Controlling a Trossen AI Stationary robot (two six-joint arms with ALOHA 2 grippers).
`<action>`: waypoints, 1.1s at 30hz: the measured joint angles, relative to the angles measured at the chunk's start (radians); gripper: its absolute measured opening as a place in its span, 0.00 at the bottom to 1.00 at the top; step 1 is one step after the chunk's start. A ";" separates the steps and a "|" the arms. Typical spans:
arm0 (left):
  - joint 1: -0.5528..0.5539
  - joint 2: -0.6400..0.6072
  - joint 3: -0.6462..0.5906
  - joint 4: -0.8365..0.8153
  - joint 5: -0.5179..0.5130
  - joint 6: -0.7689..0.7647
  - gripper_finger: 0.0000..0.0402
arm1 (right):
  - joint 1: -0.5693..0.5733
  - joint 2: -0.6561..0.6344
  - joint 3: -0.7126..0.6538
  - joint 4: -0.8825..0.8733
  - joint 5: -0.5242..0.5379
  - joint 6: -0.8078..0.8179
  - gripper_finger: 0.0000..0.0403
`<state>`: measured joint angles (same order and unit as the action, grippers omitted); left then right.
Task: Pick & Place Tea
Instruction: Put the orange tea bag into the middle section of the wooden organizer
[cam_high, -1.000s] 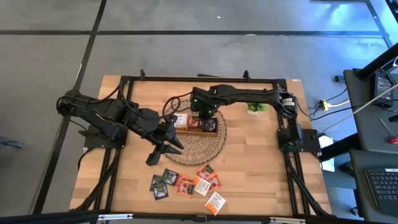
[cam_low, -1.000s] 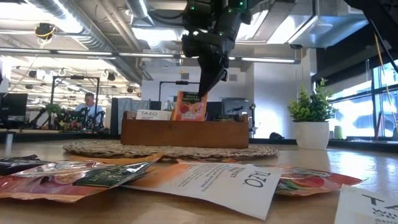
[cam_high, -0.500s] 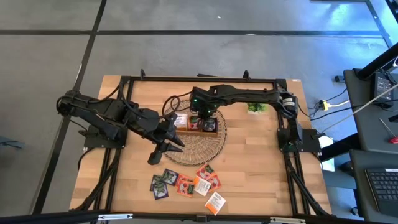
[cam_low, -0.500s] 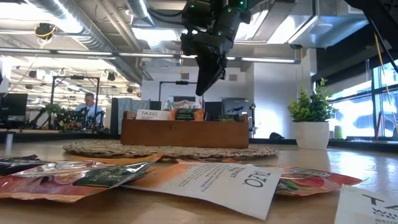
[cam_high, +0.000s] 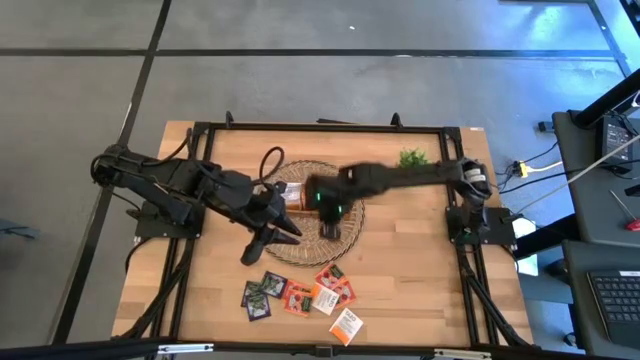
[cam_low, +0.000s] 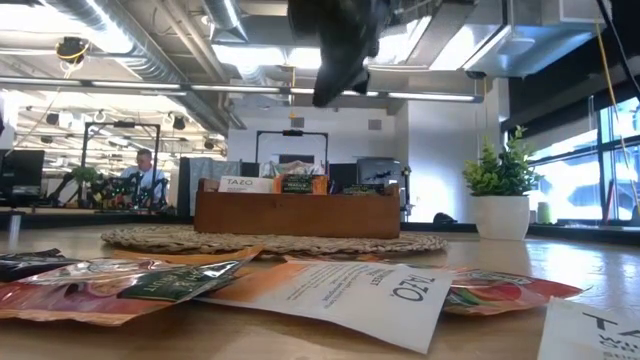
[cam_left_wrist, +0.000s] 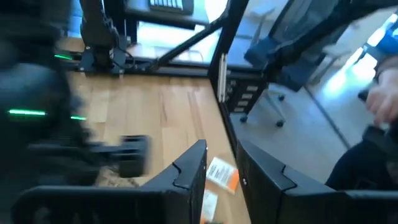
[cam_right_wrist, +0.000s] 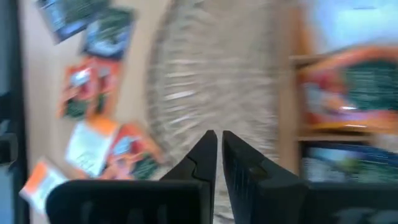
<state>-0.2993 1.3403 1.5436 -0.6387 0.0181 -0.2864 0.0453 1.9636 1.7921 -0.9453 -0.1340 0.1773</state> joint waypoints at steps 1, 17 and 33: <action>0.000 0.000 0.000 0.017 0.000 -0.007 0.21 | 0.032 -0.001 -0.007 0.009 0.000 0.001 0.07; -0.094 0.085 0.000 0.107 -0.002 -0.044 0.21 | 0.341 -0.151 -0.455 0.313 0.069 0.317 0.07; -0.162 0.460 0.000 0.038 -0.015 -0.225 0.22 | 0.395 -0.329 -0.966 0.986 0.062 0.735 0.09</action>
<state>-0.4617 1.8006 1.5436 -0.6005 0.0029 -0.5117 0.4404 1.6348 0.8257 0.0404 -0.0721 0.9120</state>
